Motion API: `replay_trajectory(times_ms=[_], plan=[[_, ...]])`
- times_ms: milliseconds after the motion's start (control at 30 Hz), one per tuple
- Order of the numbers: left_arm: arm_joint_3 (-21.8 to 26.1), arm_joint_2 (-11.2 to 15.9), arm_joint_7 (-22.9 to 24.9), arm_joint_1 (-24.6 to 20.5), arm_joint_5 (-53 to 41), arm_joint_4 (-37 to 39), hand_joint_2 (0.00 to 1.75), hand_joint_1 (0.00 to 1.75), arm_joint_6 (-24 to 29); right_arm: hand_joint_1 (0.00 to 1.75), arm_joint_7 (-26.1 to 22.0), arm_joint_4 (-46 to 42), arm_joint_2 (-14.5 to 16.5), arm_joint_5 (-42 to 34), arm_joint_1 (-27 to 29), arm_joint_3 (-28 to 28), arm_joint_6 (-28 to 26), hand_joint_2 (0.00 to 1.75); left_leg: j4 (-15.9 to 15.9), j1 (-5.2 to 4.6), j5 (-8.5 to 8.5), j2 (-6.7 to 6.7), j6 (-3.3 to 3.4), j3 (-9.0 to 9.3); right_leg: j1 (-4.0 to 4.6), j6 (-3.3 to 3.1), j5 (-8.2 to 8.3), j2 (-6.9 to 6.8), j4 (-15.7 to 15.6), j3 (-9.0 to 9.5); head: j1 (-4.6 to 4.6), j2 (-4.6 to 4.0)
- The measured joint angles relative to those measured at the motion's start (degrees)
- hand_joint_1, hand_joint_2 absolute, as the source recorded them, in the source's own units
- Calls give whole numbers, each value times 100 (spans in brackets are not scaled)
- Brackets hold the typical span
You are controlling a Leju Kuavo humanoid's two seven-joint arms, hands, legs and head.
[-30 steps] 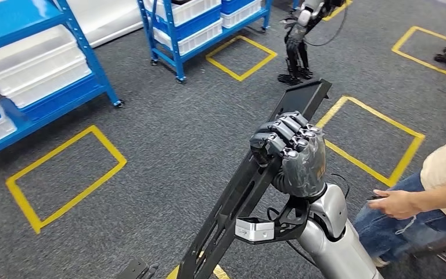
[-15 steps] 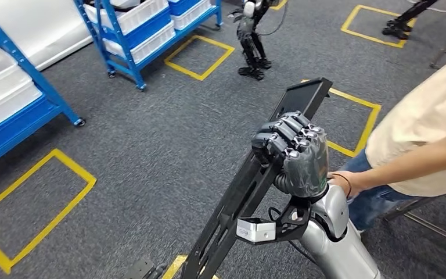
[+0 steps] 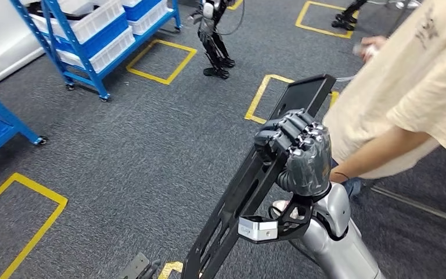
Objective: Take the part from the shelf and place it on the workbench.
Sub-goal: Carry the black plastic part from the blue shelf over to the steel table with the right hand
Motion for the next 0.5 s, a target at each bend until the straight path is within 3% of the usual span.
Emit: replay_trajectory(times_ms=[67, 100, 133, 200, 267, 367, 433, 500], plan=[[0, 0, 7, 21, 14, 0, 0, 0, 7, 175, 0, -1, -2, 0, 16, -7, -9, 175, 24, 0, -11, 161, -2, -21, -30, 56, -187, -74, 549, -243, 0, 0], [0, -1, 8, 24, 21, 0, 0, 0, 7, 175, 0, -1, -5, 0, 24, -14, -10, 175, 41, 4, -22, 237, -11, -30, -50, 84, -130, -97, 556, -232, 1, 0], [0, -3, 9, 25, 26, 0, 0, 0, 7, 175, 0, -2, -9, 0, 28, -23, -11, 175, 66, 13, -40, 310, -27, -36, -68, 111, 16, -143, 347, -107, 0, 0], [0, -1, 9, 22, 31, 0, 0, 0, 7, 175, 0, -3, -13, 0, 25, -41, -14, 175, 151, 17, -103, 433, -92, -49, -69, 135, 314, -370, -365, 296, 2, 0], [0, 5, 8, 21, 33, 0, 0, 0, 9, 175, 0, -9, -13, 0, 26, -50, -19, 175, 245, -6, -171, 535, -167, -62, -47, 74, 404, -508, -758, 495, -1, 0], [0, 7, 6, 12, 34, -2, 0, 0, 11, 175, 0, -19, -15, 0, 33, -61, -25, 175, 282, -3, -220, 667, -243, -47, -29, -57, 407, -349, -778, 468, -3, 0], [0, 6, 4, 1, 34, -4, 0, 0, 14, 175, 0, -25, -15, 0, 26, -64, -26, 175, 477, 32, -397, 490, -300, -112, -47, -126, 436, -235, -793, 458, -4, 0], [0, 3, 3, 6, 33, -4, 0, 0, 19, 175, 0, -30, -12, 0, 19, -66, -26, 175, 1095, 51, -770, 182, -332, -372, -57, -173, 462, -121, -799, 437, -5, 0]])
